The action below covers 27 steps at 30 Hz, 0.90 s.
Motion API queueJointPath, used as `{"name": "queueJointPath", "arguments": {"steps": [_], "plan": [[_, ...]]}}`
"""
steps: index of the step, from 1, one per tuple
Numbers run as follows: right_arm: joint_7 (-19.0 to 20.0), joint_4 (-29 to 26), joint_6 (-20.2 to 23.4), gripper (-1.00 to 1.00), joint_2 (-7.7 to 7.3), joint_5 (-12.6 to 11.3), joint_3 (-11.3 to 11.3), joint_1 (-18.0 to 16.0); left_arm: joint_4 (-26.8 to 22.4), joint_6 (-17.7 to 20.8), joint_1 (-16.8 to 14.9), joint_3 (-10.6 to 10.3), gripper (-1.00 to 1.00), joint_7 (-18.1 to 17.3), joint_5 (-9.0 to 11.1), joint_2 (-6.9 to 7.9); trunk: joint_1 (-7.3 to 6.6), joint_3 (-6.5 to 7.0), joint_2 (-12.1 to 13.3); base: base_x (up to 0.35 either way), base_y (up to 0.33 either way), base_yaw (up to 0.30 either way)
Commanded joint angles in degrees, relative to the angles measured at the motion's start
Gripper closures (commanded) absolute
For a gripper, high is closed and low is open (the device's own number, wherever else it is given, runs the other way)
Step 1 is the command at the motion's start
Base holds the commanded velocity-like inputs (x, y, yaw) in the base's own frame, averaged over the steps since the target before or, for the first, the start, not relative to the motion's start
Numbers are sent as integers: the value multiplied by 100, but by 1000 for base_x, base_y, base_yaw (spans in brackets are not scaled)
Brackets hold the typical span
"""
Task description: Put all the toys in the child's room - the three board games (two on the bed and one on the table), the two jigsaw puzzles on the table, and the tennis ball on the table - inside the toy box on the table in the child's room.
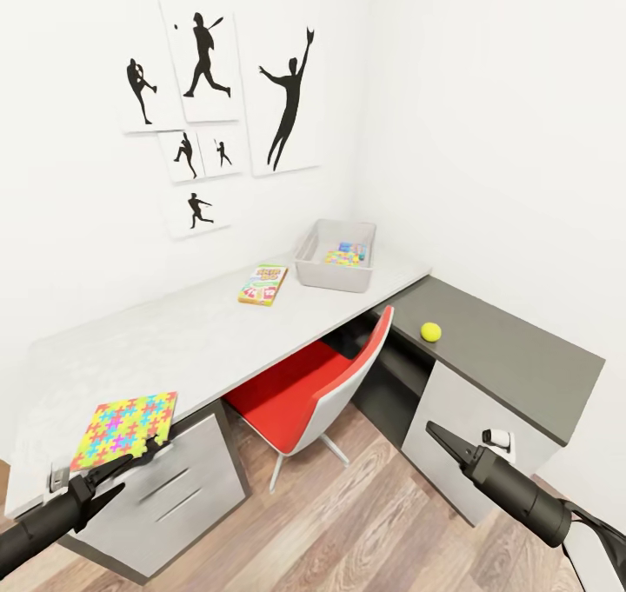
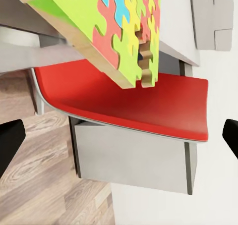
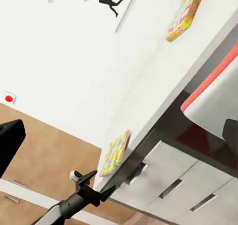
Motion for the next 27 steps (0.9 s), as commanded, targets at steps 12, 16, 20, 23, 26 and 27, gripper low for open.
{"name": "queueJointPath", "arguments": {"steps": [12, 16, 20, 23, 26, 27], "plan": [[4, 0, 33, -100, -1, -20, -3, -3, 1, 29, -4, 6, -100, -12, 9, 1, 0, -6, -4, 23, -17, 0], [4, 0, 33, -100, -1, -20, -3, -3, 1, 29, -4, 6, -100, -14, 9, 1, 0, -6, -4, 127, -84, 0], [4, 0, 29, -100, -1, -20, -3, -3, 1, 27, -4, 6, -100, -13, 9, 1, 0, -6, -4, 57, -39, 0], [4, 0, 27, -100, -1, -20, -3, -3, 1, 26, -4, 6, -100, -16, 12, 1, 0, -6, -4, 26, -18, 0], [4, 0, 27, -100, -1, -20, -3, -3, 1, 26, -4, 6, -100, -16, 12, 1, 0, -6, -4, 13, -9, 0], [4, 0, 27, -100, -1, -20, -3, -3, 1, 26, -4, 6, -100, -16, 13, 1, 0, -6, -4, 8, -6, 0]]}}
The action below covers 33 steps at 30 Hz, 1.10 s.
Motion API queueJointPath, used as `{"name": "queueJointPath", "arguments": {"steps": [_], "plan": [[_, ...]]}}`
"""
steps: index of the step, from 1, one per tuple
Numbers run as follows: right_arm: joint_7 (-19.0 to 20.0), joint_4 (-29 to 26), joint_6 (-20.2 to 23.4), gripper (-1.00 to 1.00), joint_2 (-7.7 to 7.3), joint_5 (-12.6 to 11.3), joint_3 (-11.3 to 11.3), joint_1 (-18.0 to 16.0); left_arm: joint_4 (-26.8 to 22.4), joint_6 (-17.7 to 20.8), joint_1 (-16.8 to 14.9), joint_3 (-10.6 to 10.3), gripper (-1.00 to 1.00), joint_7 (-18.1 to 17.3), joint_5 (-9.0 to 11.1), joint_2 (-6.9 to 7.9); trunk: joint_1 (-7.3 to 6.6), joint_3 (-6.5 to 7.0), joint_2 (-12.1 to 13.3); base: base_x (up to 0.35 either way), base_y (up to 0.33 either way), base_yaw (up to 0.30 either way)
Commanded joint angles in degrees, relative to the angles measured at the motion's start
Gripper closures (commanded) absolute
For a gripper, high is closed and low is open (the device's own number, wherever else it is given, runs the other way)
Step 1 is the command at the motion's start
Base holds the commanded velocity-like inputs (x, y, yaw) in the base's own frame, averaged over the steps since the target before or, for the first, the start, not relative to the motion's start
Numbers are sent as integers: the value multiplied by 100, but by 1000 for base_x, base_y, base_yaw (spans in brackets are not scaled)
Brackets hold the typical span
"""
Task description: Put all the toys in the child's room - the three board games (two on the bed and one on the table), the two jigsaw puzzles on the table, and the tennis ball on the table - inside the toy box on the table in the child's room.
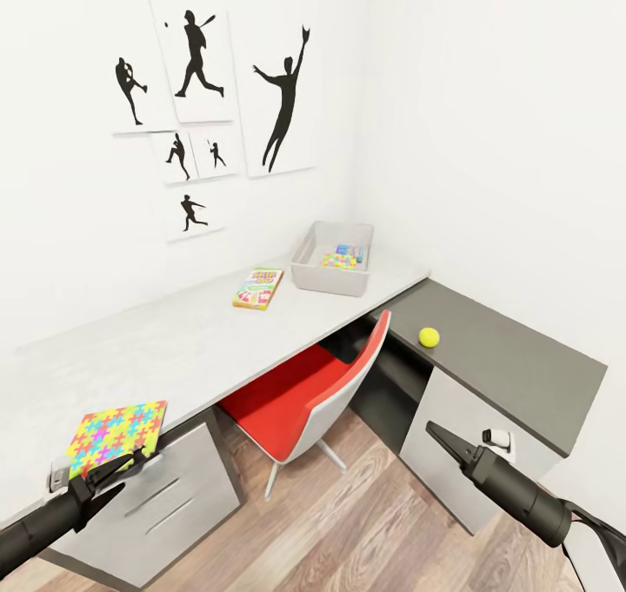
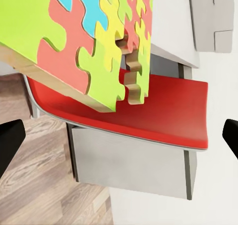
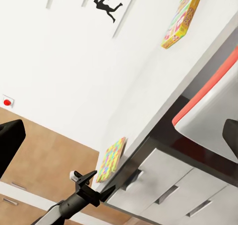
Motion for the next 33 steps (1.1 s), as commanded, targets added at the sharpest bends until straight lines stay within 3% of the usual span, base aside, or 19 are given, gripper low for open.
{"name": "queueJointPath", "arguments": {"steps": [1, 33], "plan": [[4, 0, 35, -100, 0, -20, -3, -3, 1, 32, -4, 6, -100, -9, 11, 0, 0, -6, -4, 7, -5, 0], [4, 0, 40, -100, 0, -20, -3, -3, 1, 32, -4, 15, -100, -13, 14, 0, 0, -6, -4, 25, 2, 0]]}}
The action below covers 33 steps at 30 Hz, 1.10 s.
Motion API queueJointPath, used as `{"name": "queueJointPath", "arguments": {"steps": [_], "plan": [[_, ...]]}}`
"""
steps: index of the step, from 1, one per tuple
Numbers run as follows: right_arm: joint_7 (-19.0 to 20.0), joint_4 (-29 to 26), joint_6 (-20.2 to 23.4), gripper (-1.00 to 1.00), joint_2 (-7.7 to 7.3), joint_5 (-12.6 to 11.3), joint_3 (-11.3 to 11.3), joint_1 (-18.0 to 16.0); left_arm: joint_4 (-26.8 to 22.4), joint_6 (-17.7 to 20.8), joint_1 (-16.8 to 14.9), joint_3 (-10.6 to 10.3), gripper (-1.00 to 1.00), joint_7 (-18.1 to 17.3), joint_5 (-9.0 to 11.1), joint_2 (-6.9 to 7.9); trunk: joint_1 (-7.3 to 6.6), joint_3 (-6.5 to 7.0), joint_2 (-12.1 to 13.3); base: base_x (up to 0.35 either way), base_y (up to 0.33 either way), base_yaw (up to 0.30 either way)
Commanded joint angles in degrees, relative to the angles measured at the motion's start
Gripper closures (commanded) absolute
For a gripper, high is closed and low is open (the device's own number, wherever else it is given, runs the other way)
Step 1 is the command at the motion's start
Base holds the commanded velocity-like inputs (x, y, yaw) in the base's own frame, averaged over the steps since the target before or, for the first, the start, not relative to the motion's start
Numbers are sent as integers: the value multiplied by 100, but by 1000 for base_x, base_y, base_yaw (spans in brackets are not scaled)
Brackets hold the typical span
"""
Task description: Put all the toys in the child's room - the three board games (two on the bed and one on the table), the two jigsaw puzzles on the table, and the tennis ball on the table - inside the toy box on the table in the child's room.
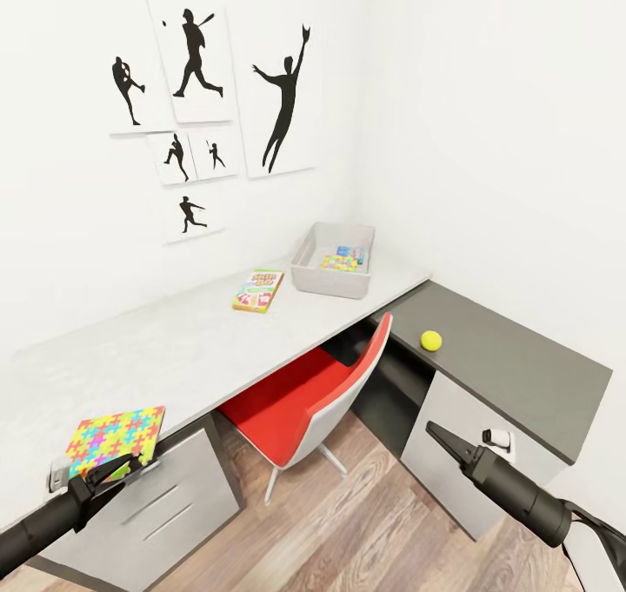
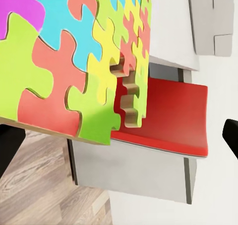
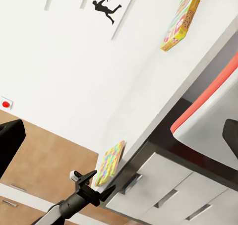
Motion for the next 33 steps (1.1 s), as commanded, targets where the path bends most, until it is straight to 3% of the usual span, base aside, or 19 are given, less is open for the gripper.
{"name": "queueJointPath", "arguments": {"steps": [1, 33], "plan": [[4, 0, 33, -100, 0, -20, -2, -3, 1, 32, -4, 6, -100, -10, 10, 0, 0, -6, -4, 1, 0, 0], [4, 0, 32, -100, 0, -20, 5, -3, 1, 32, -4, 6, -100, -10, 10, 0, 0, -6, -4, 15, 0, 0]]}}
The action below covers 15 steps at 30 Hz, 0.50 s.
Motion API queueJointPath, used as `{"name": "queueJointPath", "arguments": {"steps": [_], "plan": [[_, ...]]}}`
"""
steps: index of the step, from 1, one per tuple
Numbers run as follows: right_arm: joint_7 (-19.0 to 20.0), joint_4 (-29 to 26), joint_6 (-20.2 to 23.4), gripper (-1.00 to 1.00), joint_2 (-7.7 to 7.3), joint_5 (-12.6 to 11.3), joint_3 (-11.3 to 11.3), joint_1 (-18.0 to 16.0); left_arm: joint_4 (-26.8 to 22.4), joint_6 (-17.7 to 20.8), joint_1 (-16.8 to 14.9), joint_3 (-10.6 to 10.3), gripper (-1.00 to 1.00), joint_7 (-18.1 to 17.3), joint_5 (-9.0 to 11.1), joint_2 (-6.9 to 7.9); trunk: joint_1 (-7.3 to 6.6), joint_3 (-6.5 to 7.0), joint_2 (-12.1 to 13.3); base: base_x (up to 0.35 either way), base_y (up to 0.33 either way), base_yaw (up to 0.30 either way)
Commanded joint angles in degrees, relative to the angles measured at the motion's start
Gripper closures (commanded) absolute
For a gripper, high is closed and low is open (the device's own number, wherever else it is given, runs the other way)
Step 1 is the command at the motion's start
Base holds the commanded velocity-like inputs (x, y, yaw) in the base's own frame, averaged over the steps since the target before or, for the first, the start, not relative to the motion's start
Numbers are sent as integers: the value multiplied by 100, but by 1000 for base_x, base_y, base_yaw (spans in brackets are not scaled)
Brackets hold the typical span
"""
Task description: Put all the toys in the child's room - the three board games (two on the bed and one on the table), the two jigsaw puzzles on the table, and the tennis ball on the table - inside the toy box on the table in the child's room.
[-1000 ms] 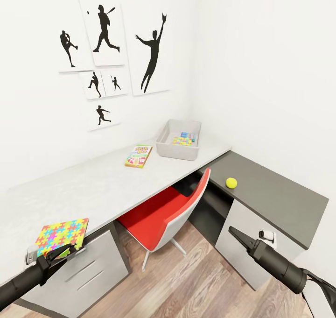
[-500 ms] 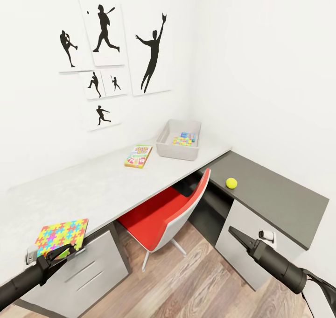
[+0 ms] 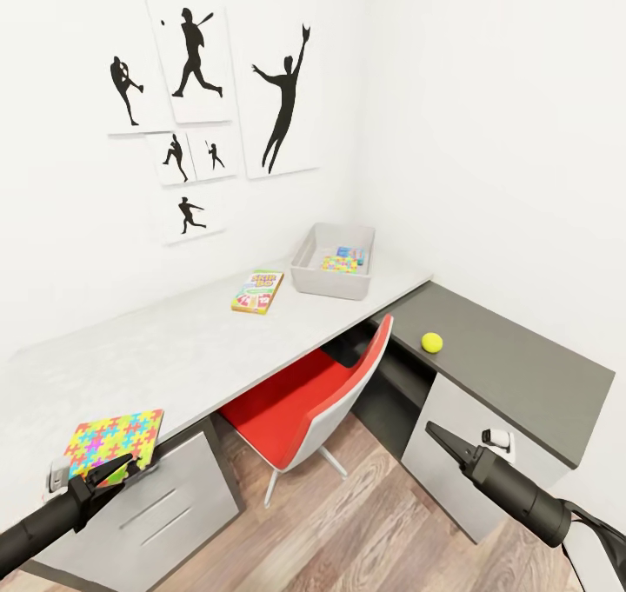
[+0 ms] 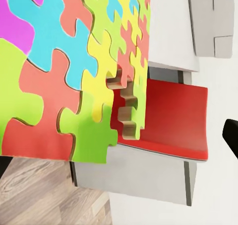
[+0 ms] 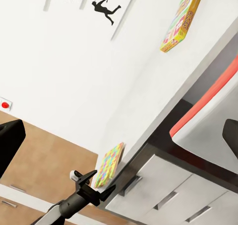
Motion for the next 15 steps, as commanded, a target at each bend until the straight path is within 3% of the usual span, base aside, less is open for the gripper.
{"name": "queueJointPath", "arguments": {"steps": [1, 15], "plan": [[4, 0, 33, -100, 0, -21, -3, -3, 1, 32, -4, 6, -100, -10, 10, 0, 0, -6, -4, 3, 0, 0], [4, 0, 34, -100, 0, -21, -3, -3, 1, 32, -4, 6, -100, -10, 10, 0, 0, -6, -4, 12, 16, 0]]}}
